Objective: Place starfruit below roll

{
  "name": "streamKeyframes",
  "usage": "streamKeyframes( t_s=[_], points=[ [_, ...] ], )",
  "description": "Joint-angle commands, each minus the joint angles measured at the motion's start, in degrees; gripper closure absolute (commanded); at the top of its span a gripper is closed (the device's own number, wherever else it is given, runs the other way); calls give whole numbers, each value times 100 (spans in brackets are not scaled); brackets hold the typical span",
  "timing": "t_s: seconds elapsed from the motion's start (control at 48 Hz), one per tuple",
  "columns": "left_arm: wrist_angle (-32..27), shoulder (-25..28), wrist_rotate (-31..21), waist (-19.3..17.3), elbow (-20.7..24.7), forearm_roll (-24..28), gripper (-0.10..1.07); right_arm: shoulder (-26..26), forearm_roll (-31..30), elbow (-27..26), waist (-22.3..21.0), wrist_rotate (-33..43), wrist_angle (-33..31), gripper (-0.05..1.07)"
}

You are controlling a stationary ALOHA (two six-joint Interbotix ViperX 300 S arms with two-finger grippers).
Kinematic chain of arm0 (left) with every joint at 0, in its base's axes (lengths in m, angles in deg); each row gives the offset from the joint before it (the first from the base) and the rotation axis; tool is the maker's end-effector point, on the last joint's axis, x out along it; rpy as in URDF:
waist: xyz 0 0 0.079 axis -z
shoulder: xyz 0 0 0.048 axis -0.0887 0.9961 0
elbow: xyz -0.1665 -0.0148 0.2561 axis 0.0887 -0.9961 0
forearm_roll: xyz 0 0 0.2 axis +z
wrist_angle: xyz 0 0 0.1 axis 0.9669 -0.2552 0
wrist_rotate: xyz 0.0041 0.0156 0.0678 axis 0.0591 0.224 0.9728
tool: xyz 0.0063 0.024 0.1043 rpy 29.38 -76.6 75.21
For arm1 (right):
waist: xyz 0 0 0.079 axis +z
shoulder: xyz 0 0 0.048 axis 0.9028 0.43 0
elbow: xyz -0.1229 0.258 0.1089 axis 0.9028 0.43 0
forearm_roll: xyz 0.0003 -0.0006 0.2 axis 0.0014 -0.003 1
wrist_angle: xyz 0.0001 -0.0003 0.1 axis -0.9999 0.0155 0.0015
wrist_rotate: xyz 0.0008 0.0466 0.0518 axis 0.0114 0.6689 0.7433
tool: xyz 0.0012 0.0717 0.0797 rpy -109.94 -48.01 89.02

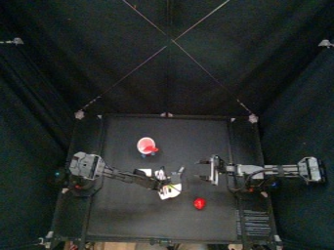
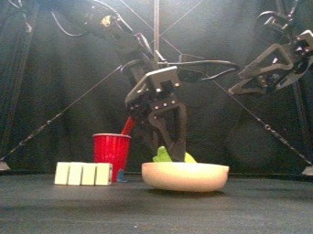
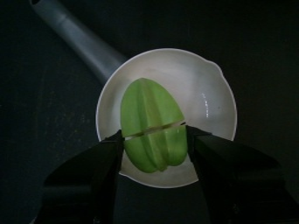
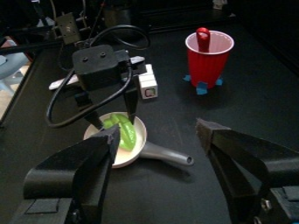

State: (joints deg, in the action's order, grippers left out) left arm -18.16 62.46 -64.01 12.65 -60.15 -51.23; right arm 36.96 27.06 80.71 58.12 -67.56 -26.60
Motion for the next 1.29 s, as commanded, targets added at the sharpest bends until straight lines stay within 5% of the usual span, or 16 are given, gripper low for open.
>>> streamKeyframes(
  t_s=[0.0, 0.479, 0.958, 1.271],
  points=[
    [18, -193, 9, 0, 79, 18, 22, 18, 9, -44, -9, 0, 35, 3],
    [79, -879, 237, 316, -404, 158, 22, 35, 9, -53, -18, 0, 35, 3],
    [9, -1898, 272, 1652, -1819, 1354, 22, 97, 9, -70, -35, 0, 26, 3],
    [62, -1986, 237, 1828, -2197, 1345, 22, 229, 18, -97, -62, 0, 26, 3]
  ],
)
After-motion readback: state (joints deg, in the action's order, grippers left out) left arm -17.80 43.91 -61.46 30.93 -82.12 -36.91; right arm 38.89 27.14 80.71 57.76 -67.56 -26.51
